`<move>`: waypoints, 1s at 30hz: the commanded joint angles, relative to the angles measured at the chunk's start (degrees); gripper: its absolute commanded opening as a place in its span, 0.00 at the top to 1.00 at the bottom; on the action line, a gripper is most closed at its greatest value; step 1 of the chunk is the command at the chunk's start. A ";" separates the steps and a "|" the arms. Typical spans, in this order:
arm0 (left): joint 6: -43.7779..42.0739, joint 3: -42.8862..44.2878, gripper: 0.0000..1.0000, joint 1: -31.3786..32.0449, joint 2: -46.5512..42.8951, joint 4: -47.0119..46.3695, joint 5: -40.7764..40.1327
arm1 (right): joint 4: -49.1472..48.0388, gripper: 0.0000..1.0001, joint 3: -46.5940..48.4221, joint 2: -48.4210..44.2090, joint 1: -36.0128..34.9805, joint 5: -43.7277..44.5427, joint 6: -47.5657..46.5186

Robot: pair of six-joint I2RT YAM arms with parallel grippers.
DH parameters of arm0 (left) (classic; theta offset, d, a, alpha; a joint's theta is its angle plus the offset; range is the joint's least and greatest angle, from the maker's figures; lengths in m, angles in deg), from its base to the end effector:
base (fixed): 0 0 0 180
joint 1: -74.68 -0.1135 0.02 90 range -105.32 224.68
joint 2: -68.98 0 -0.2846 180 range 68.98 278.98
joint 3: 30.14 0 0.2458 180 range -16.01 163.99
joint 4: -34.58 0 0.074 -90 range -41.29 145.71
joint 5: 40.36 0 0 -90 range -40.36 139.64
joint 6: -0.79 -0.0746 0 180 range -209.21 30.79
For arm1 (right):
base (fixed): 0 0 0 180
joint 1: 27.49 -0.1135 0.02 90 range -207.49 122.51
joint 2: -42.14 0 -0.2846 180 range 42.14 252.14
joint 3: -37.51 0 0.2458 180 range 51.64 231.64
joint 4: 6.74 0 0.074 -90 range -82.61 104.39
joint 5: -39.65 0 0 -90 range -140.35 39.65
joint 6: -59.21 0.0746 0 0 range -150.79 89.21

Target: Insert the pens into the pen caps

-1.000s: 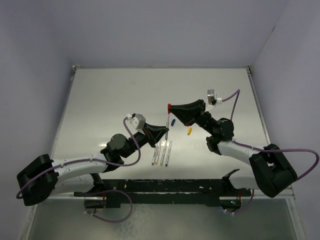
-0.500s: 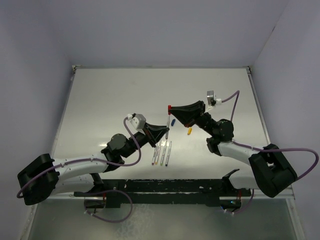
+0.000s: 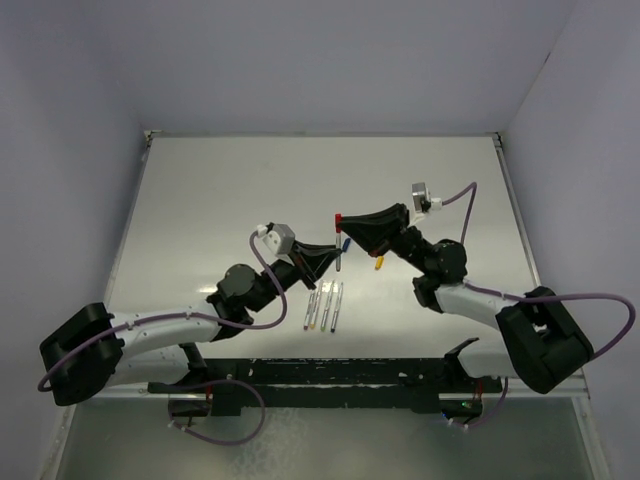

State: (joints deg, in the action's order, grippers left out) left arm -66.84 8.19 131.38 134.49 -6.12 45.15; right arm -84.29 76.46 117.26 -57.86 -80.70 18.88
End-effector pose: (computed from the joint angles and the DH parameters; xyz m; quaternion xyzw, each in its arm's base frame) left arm 0.1503 -0.2182 0.2949 0.1531 0.6000 -0.4809 0.6207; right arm 0.1959 0.1585 0.3350 -0.1686 0.4317 0.6481 0.6043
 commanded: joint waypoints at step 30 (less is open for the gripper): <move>-13.11 14.98 1.00 -2.71 0.00 -8.84 -0.28 | 11.20 1.00 -5.84 -1.00 -2.58 -3.42 -8.99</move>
State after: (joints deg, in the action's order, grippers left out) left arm -78.88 14.86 130.16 136.02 3.11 45.39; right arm -84.18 73.51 115.38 -57.88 -77.22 12.59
